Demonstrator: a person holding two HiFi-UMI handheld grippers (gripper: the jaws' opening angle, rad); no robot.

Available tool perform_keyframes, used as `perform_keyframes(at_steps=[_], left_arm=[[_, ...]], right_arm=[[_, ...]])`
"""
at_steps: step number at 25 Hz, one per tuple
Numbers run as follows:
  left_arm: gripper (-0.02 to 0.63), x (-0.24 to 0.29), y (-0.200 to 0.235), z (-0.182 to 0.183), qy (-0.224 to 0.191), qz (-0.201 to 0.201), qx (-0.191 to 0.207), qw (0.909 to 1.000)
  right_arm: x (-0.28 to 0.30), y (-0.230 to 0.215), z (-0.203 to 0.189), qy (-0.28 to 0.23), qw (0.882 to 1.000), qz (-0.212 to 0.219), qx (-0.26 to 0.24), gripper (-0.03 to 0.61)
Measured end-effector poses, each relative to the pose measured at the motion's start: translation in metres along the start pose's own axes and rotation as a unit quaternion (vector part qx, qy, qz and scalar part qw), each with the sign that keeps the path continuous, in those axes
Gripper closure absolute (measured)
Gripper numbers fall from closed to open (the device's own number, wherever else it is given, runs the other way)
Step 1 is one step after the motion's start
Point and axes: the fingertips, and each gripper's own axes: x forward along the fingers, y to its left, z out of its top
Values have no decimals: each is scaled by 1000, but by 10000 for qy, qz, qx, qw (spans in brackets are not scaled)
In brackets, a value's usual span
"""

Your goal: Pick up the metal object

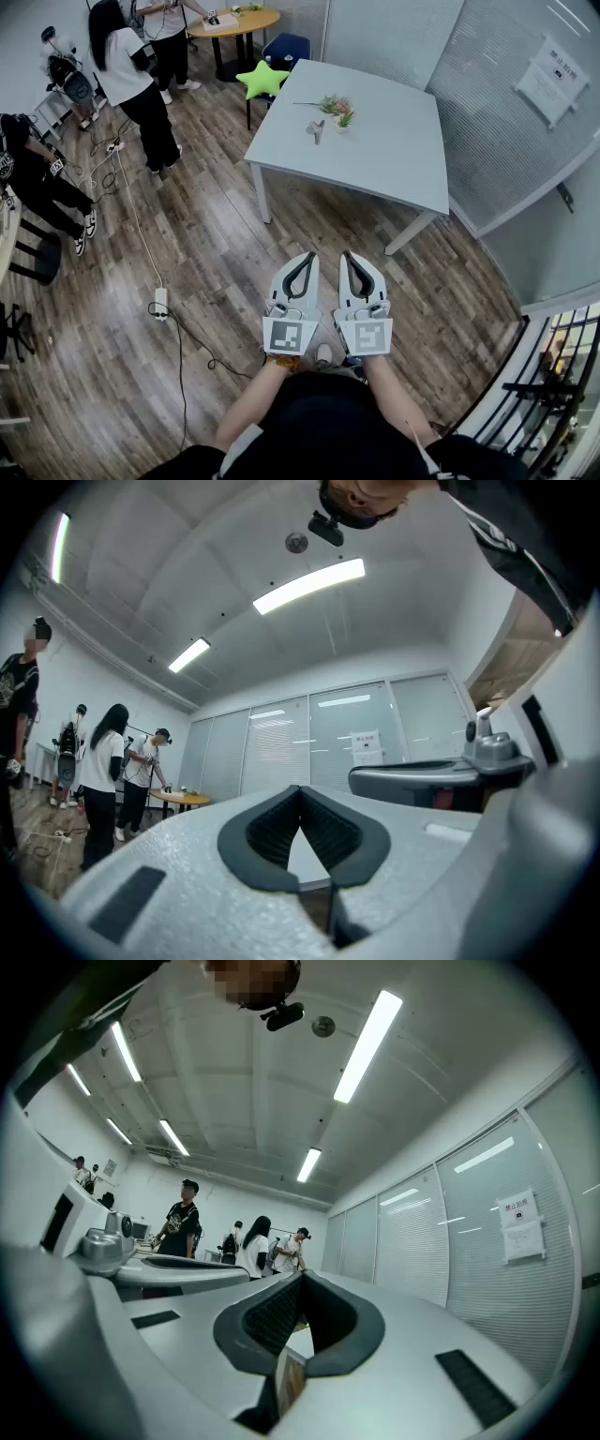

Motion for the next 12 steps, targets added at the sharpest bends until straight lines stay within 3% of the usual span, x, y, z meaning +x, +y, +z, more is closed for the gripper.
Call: perform_keyframes(at_steps=[5, 12], left_arm=[[614, -3, 36, 1, -107, 99, 122, 9998], [613, -3, 67, -6, -9, 233, 198, 9995]], right_arm=[[23, 28, -2, -22, 9996, 152, 250, 581], [34, 50, -4, 110, 9995, 258, 116, 580]])
